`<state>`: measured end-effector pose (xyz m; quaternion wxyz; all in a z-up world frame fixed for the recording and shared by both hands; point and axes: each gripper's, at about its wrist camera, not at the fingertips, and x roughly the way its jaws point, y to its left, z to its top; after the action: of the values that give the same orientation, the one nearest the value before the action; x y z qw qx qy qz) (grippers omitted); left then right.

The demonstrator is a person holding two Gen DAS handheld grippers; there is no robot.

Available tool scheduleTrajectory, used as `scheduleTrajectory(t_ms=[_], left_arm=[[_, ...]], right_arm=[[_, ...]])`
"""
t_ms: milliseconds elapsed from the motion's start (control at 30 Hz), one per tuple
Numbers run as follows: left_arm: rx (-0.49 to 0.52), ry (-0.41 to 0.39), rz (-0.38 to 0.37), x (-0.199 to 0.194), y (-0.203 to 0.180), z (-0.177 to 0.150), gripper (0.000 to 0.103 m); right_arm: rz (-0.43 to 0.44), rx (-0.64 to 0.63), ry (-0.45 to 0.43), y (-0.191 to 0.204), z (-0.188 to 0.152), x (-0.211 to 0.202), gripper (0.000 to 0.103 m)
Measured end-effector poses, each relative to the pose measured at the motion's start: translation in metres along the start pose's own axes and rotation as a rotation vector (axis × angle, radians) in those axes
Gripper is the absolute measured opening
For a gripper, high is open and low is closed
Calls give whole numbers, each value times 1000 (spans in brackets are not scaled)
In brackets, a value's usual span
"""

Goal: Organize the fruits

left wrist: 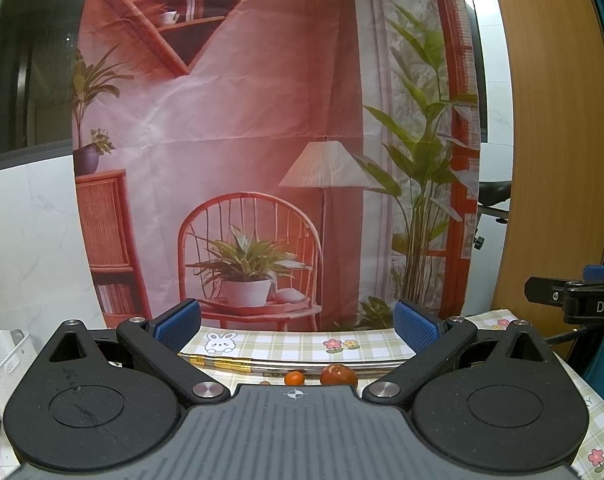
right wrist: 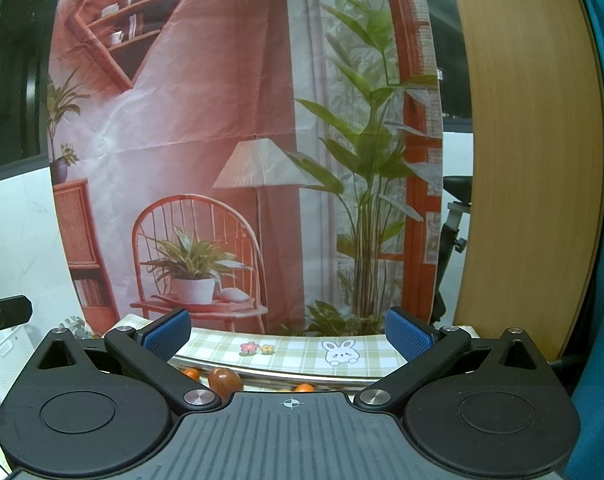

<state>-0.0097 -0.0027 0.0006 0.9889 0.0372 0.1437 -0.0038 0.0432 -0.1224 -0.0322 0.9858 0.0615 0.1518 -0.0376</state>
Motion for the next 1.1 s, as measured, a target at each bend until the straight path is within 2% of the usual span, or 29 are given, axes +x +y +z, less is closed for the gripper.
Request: scheduleTrajectory(t_ms=[267, 400, 667, 833, 1033, 1067, 1100], left_arm=[[-4, 7, 1, 0, 0, 0, 103], [-22, 35, 11, 6, 3, 0, 103], [-80, 90, 103, 34, 30, -15, 103], [-119, 142, 115, 62, 57, -32, 103], [-87, 199, 133, 99, 77, -54, 102], [-94, 207, 128, 105, 79, -57, 100], [-102, 218, 116, 113, 83, -61, 92]], right_arm=[[-2, 1, 1, 0, 0, 0, 103], [-1, 1, 2, 1, 0, 1, 103], [13, -2, 18, -6, -11, 9, 103], [45, 34, 57, -22, -31, 33, 103], [59, 70, 148, -36, -62, 73, 103], [59, 74, 163, -38, -67, 79, 103], [57, 73, 173, -38, -73, 84, 103]])
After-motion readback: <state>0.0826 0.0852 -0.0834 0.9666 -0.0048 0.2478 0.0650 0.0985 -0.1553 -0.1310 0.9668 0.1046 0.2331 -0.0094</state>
